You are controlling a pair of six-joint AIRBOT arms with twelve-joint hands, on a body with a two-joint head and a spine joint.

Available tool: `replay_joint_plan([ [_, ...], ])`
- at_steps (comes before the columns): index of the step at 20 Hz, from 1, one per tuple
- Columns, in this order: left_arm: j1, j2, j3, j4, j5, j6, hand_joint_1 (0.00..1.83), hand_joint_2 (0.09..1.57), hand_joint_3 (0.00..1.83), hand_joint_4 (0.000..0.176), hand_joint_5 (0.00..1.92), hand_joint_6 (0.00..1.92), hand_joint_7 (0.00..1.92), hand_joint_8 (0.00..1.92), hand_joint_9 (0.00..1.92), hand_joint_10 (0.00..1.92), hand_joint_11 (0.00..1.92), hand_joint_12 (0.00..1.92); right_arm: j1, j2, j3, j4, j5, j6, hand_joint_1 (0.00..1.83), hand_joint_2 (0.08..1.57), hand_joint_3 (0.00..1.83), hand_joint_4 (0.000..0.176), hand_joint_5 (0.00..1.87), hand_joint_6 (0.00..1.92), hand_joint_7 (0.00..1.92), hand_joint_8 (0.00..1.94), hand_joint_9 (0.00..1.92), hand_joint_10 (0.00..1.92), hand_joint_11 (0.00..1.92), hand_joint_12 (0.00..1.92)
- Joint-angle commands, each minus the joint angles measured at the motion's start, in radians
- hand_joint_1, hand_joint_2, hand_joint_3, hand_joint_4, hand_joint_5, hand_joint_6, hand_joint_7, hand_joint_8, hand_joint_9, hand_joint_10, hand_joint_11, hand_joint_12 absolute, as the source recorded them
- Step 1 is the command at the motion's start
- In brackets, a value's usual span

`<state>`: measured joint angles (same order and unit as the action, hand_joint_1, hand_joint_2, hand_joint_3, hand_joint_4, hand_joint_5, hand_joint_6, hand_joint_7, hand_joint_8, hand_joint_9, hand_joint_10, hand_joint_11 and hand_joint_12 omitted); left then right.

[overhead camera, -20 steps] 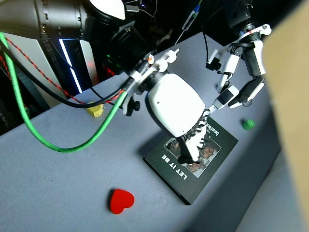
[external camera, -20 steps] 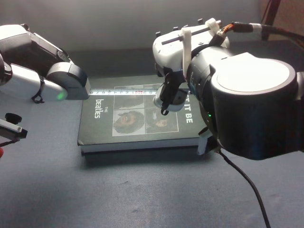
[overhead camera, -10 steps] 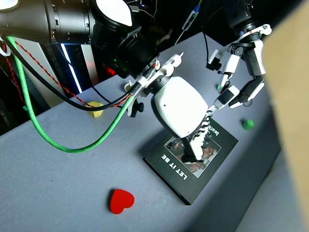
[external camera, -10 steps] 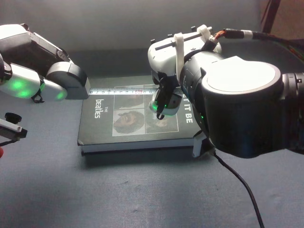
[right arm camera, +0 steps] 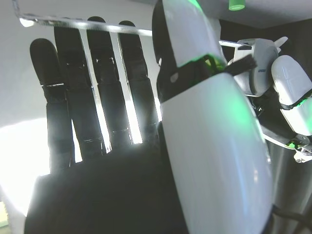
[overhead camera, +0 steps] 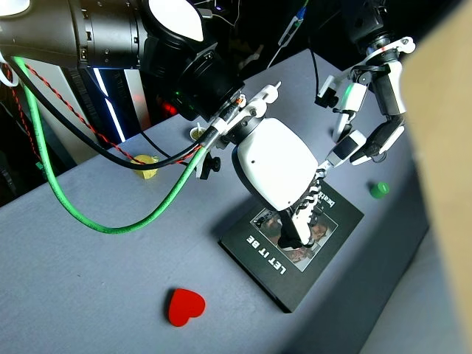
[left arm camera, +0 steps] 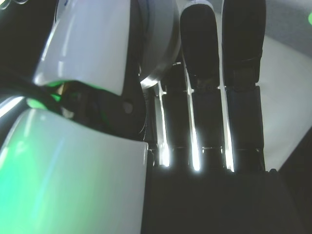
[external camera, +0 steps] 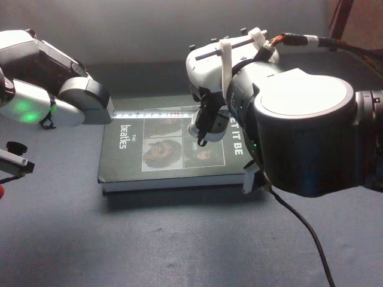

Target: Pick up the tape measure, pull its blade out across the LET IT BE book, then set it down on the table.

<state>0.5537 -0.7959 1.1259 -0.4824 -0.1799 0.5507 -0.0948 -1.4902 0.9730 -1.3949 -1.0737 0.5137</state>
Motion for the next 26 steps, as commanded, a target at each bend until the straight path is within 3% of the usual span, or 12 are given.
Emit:
replay_joint_plan([
  [1,-0.008,-0.002,0.005,-0.009,-0.121,-0.017,1.39,1.07,0.00,0.000,1.01,0.68,1.08,0.83,1.06,1.08,1.11,0.88,0.009,0.007,-0.002,-0.095,-0.007,0.005,0.94,1.10,0.00,0.000,0.74,0.01,0.84,0.01,0.86,0.03,0.46,1.07],
  [25,0.000,-0.001,0.004,-0.009,-0.136,-0.032,1.39,1.07,0.00,0.000,1.01,0.68,1.08,0.83,1.05,1.11,1.11,0.87,0.014,0.020,-0.002,-0.116,0.005,0.011,0.99,1.12,0.00,0.000,0.83,0.03,0.92,0.03,0.93,0.05,0.53,1.09],
  [26,-0.001,-0.001,0.004,-0.009,-0.136,-0.033,1.39,1.07,0.00,0.000,1.01,0.68,1.08,0.82,1.04,1.11,1.10,0.87,0.014,0.020,-0.002,-0.116,0.005,0.011,1.16,1.14,0.00,0.000,0.85,0.89,0.98,0.81,1.03,0.11,0.62,1.14],
])
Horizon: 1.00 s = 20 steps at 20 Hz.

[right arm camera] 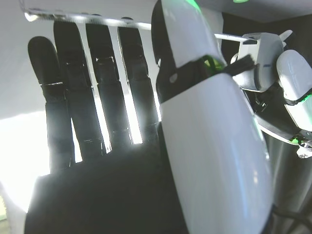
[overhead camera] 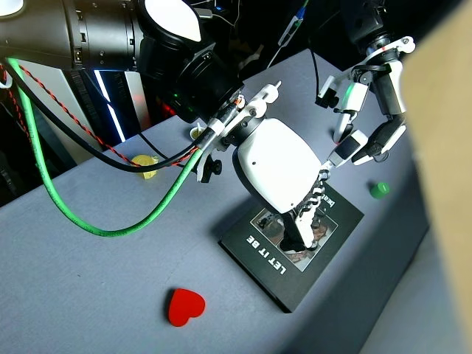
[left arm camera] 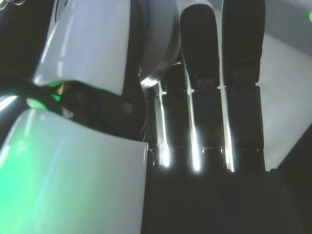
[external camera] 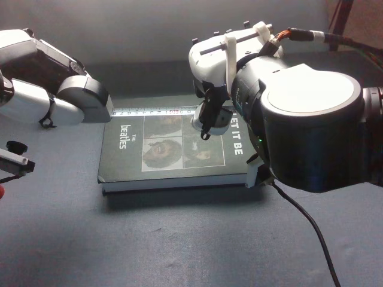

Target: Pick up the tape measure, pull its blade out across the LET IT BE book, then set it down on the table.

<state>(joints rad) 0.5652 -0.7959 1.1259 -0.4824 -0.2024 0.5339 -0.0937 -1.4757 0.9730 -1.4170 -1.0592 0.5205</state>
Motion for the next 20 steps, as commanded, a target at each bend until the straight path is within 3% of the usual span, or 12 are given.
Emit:
replay_joint_plan([
  [1,-0.012,-0.001,0.004,-0.009,-0.114,-0.016,1.39,1.07,0.00,0.000,1.01,0.68,1.08,0.82,1.04,1.11,1.10,0.87,0.013,0.006,-0.002,-0.094,-0.009,0.004,1.16,1.14,0.00,0.000,0.85,0.89,0.98,0.81,1.03,0.11,0.62,1.14],
  [2,-0.012,-0.001,0.004,-0.009,-0.115,-0.016,1.39,1.07,0.00,0.000,1.01,0.68,1.09,0.82,1.04,1.11,1.10,0.87,0.013,0.006,-0.002,-0.096,-0.009,0.005,1.21,1.14,0.01,0.000,0.82,1.13,1.02,1.02,1.11,0.32,0.72,1.25],
  [4,-0.011,-0.001,0.004,-0.009,-0.115,-0.018,1.39,1.07,0.00,0.000,1.01,0.68,1.09,0.82,1.04,1.11,1.10,0.87,0.015,0.008,-0.002,-0.097,-0.007,0.006,1.23,1.14,0.00,0.000,0.83,1.08,1.04,1.04,1.03,0.64,0.77,1.30],
  [5,-0.011,0.000,0.004,-0.009,-0.116,-0.018,1.39,1.07,0.00,0.000,1.01,0.68,1.09,0.82,1.04,1.11,1.10,0.87,0.015,0.009,-0.002,-0.098,-0.007,0.006,1.23,1.14,0.00,0.000,0.84,1.06,1.04,1.05,1.01,0.70,0.78,1.30],
  [20,-0.009,-0.001,0.008,-0.009,-0.122,-0.025,1.39,1.07,0.00,0.000,1.02,0.67,1.08,0.84,1.04,1.12,1.10,0.85,0.012,0.076,-0.003,-0.121,0.046,0.007,1.22,1.15,0.00,0.000,0.81,1.11,1.02,1.07,0.98,0.73,0.76,1.29],
])
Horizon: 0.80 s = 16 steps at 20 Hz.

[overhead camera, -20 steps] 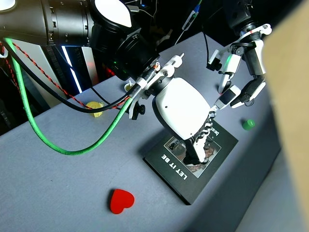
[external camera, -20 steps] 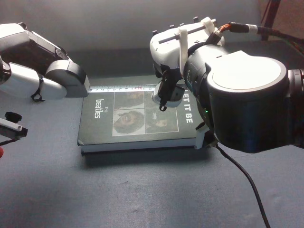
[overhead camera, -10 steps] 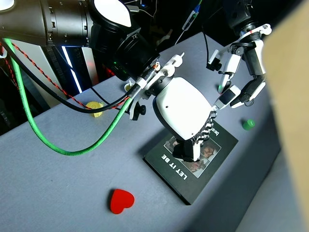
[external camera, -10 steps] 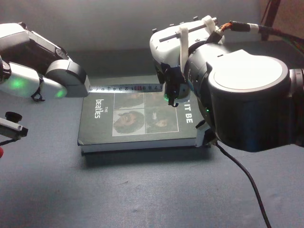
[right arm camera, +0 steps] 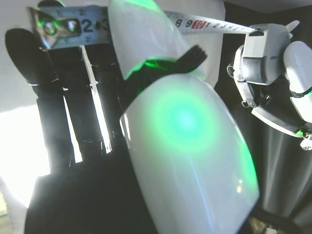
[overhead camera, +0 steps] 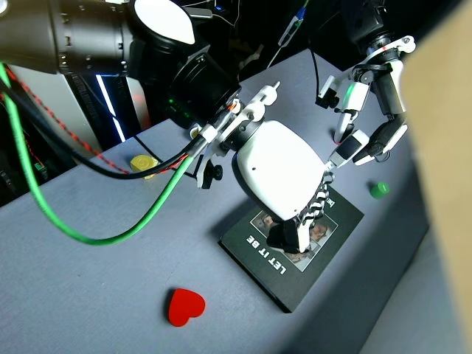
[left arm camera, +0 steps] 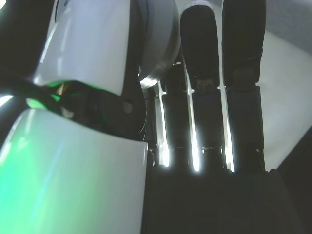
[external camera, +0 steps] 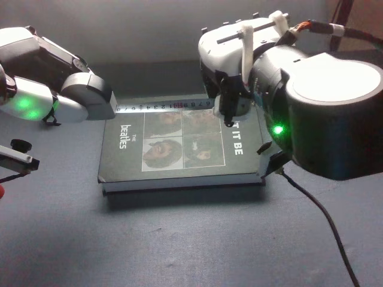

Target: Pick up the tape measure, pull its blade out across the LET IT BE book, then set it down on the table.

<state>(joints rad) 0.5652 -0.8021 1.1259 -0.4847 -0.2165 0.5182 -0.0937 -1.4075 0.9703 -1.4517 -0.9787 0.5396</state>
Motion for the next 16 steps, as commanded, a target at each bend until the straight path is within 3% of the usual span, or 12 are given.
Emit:
replay_joint_plan([
  [1,-0.008,0.005,0.008,-0.007,-0.108,-0.009,1.39,1.07,0.00,0.000,1.02,0.67,1.08,0.84,1.04,1.12,1.10,0.85,0.013,0.017,-0.001,-0.087,-0.025,-0.013,1.22,1.15,0.00,0.000,0.81,1.11,1.02,1.07,0.98,0.73,0.76,1.29],
  [16,-0.004,0.005,0.011,-0.007,-0.121,-0.014,1.39,1.07,0.00,0.000,1.02,0.66,1.07,0.85,1.04,1.13,1.10,0.91,0.025,0.169,-0.041,-0.117,0.071,-0.039,1.22,1.16,0.00,0.000,0.80,1.13,1.01,1.09,0.97,0.77,0.76,1.30],
])
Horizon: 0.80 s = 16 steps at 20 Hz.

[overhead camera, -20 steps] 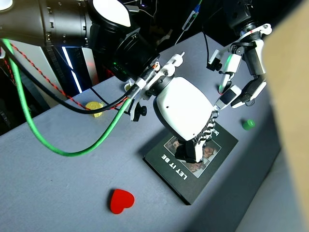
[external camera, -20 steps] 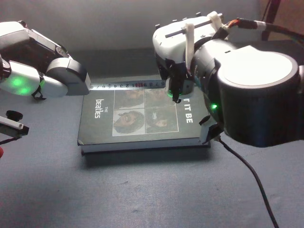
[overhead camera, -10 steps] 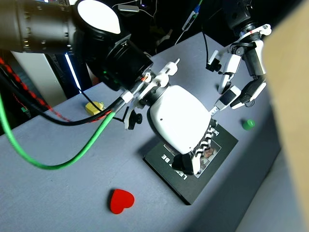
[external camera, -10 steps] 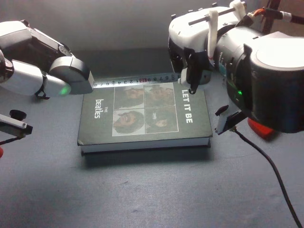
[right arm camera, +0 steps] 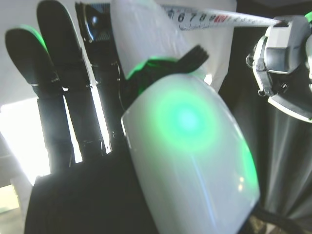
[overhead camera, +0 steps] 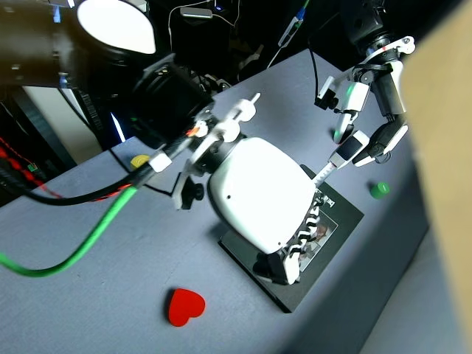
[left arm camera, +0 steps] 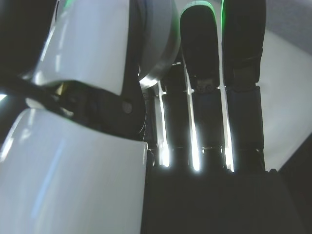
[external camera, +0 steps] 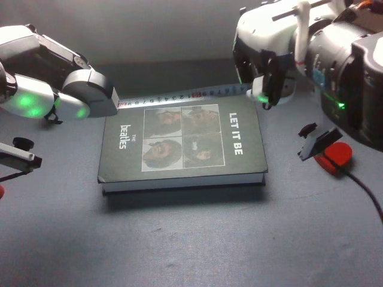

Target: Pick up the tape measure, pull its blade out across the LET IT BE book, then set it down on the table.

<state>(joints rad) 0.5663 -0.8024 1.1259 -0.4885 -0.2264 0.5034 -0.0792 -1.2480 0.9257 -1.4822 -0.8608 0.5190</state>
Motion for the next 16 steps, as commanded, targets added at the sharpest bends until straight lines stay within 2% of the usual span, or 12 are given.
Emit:
replay_joint_plan([
  [1,-0.005,0.006,0.013,-0.003,-0.112,-0.001,1.39,1.07,0.00,0.000,1.01,0.67,1.07,0.86,1.05,1.11,1.10,0.91,0.013,0.019,0.004,-0.086,-0.038,-0.020,1.22,1.16,0.00,0.000,0.80,1.13,1.00,1.10,0.97,0.78,0.76,1.30],
  [6,-0.004,0.006,0.011,-0.003,-0.112,-0.002,1.39,1.07,0.00,0.000,0.99,0.71,1.08,0.83,1.05,1.10,1.11,0.87,0.016,0.055,0.004,-0.087,-0.013,-0.038,1.22,1.16,0.00,0.000,0.80,1.13,1.00,1.11,0.97,0.79,0.75,1.30],
  [13,0.003,0.007,0.012,-0.002,-0.116,-0.007,1.39,1.06,0.00,0.000,1.02,0.68,1.11,0.77,1.05,1.11,1.09,0.90,0.020,0.106,0.004,-0.086,0.034,-0.040,1.22,1.16,0.00,0.000,0.81,1.12,1.00,1.11,0.96,0.80,0.75,1.30],
  [16,0.003,0.007,0.012,-0.002,-0.116,-0.007,1.39,1.07,0.00,0.000,1.02,0.68,1.09,0.81,1.05,1.11,1.10,0.90,0.020,0.121,0.010,-0.086,0.049,-0.041,1.22,1.16,0.00,0.000,0.81,1.12,1.00,1.11,0.96,0.81,0.75,1.31],
])
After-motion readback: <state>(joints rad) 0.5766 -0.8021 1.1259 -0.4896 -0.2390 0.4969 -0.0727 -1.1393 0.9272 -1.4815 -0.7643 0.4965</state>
